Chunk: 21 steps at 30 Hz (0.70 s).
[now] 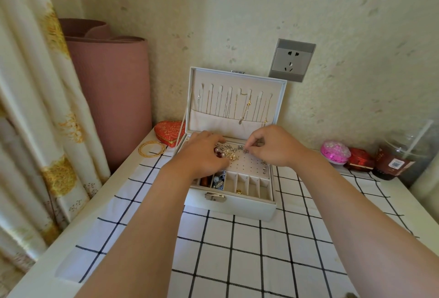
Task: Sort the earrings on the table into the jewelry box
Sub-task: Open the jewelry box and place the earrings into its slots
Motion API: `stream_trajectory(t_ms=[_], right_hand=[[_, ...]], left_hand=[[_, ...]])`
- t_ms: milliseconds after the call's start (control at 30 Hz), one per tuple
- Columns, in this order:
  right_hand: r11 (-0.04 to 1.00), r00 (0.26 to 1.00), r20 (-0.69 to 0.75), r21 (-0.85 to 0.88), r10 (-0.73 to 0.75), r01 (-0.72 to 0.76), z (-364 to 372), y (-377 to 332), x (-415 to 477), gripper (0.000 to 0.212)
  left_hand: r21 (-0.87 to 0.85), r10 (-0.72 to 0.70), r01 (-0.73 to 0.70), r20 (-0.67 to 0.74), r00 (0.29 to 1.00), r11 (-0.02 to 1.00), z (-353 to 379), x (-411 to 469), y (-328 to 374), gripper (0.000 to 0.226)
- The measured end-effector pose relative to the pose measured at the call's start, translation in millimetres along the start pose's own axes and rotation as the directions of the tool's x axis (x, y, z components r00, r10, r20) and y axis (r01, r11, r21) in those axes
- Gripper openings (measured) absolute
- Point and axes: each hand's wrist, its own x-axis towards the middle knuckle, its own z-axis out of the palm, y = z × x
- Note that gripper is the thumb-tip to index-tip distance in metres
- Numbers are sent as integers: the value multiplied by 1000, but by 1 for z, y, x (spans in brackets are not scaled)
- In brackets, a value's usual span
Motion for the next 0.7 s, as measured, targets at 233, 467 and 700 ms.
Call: stream_trajectory(t_ms=[233,467,700], right_hand=[[1000,1000,10,-8,3,-3,-3,-1,-2,15],[1000,998,-65,13,5,-4,-17,-7,-19,21],[996,999,-36,84,4,-1,-22,-33,-78,13]], left_hand=[[12,9,-9,11,1000,1000,-3,-3,2,65],[52,106,-101,-109,988,994,-6,-15,13,48],[-35,272,-282,-177,946,959,-9,-62,47,12]])
